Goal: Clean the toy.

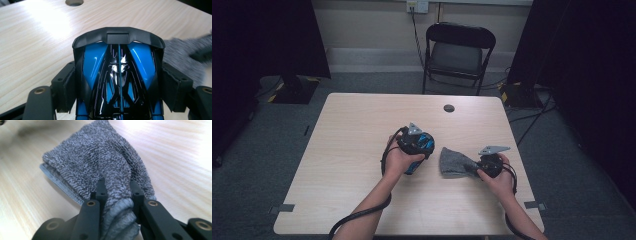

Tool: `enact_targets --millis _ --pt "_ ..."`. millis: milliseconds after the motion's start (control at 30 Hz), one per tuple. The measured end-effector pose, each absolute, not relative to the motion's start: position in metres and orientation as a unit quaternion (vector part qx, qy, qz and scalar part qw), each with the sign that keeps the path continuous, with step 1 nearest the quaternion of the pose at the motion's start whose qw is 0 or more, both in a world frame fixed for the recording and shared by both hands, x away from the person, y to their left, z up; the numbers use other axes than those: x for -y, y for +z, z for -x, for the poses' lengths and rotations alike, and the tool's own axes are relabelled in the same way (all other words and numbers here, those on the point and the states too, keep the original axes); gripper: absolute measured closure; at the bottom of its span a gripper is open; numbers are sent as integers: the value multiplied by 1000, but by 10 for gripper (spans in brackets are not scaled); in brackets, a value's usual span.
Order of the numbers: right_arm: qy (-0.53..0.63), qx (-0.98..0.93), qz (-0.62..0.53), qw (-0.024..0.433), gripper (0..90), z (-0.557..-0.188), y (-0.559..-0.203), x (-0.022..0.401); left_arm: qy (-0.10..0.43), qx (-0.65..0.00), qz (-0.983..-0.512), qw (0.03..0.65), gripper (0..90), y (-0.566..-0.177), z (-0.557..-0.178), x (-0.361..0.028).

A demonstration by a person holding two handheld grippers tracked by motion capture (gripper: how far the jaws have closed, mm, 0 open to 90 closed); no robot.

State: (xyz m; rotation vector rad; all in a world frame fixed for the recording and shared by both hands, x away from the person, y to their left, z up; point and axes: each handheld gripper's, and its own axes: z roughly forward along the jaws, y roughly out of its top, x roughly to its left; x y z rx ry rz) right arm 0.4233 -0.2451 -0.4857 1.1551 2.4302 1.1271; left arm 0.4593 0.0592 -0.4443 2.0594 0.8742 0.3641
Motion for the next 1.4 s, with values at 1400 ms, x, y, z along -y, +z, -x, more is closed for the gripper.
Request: enact_targets --millis 1400 --pt "484 -812 -324 46 756 -431 -399 155 154 -346 -805 456 256 -435 -430 -110"
